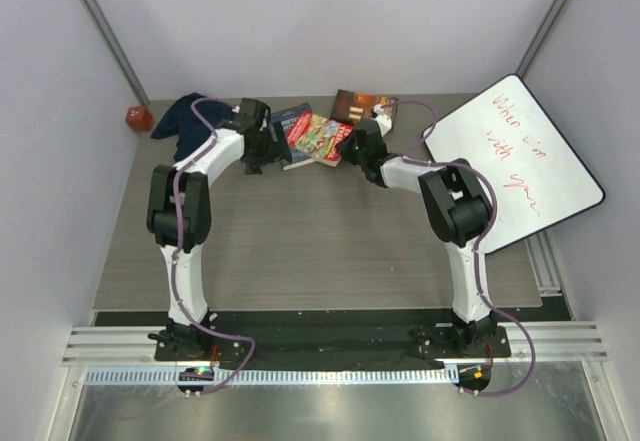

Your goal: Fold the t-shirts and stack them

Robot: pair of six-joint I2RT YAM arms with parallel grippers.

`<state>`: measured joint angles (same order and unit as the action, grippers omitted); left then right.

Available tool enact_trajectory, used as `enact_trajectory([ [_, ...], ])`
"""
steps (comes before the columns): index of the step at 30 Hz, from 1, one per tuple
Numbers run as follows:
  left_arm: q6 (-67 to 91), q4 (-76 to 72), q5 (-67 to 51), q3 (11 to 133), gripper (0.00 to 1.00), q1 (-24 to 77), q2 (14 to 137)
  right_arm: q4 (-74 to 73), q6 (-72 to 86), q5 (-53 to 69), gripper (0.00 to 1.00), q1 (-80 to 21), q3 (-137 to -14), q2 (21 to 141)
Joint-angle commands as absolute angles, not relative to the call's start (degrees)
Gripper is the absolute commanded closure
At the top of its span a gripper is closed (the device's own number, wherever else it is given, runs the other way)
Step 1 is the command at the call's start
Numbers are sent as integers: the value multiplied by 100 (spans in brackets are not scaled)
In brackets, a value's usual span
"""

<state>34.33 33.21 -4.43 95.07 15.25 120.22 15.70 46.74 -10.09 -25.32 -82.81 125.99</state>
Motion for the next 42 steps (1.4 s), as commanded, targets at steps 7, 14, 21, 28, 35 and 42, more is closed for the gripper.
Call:
enact_trajectory([
  [7,3612,4025,958,9624,8,1433,10250,1802,3367,316,99,-3208,-7042,10602],
  [14,3586,4219,862,9651,8,1406,9782,1345,3059,1319,99,-3506,-7075,10704],
  [21,3639,4219,712,9264,8,1406,9458,1775,3471,1160,99,-4314,-7180,11706],
  [28,3542,4227,914,8851,8,1406,8992,2073,3849,573,99,-5053,-7988,12656],
  [35,3498,4236,1072,8534,8,1406,8543,2171,4490,-402,99,-5299,-8841,13315],
  [42,3314,4438,1257,8508,8,1380,8385,1899,4904,-212,99,-5440,-10483,14316],
])
